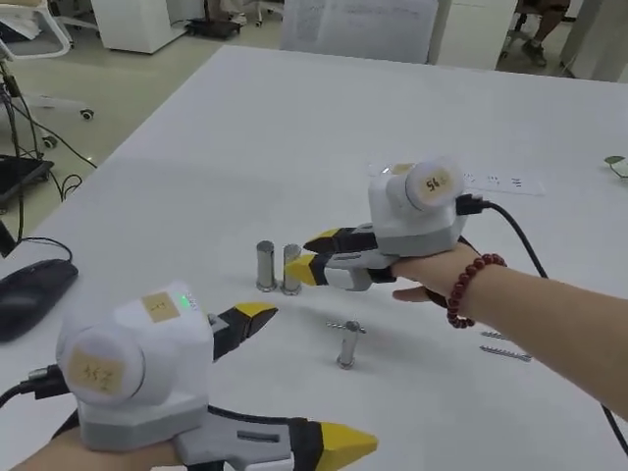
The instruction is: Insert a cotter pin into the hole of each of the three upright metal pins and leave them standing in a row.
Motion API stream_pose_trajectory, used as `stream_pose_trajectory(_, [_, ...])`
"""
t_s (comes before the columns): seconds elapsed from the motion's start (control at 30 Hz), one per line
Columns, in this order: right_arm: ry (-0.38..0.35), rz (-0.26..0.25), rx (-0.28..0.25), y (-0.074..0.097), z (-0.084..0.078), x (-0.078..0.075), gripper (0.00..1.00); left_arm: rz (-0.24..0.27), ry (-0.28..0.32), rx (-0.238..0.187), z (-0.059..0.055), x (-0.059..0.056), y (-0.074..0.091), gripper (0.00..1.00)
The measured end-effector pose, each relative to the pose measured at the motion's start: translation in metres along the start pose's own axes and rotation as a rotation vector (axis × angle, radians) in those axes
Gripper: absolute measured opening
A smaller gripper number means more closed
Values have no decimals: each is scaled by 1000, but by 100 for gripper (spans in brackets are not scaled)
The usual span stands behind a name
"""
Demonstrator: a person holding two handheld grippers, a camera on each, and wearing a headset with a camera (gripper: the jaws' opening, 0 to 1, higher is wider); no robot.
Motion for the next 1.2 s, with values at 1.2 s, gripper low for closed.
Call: stream_pose_trajectory(1.2, [56, -38, 0, -8, 2, 6, 13, 14, 29, 28, -5, -2, 1, 97])
Point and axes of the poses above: the centre of the closed fingertips' face, and the gripper's own axes: y roughly backward along the fingers, x roughly to its left, z roughly out of its top, the point moved 6 cm from there along y, roughly backward along the fingers, and after that the axes turned 13 degrees about -z, right-handed, at the moved point
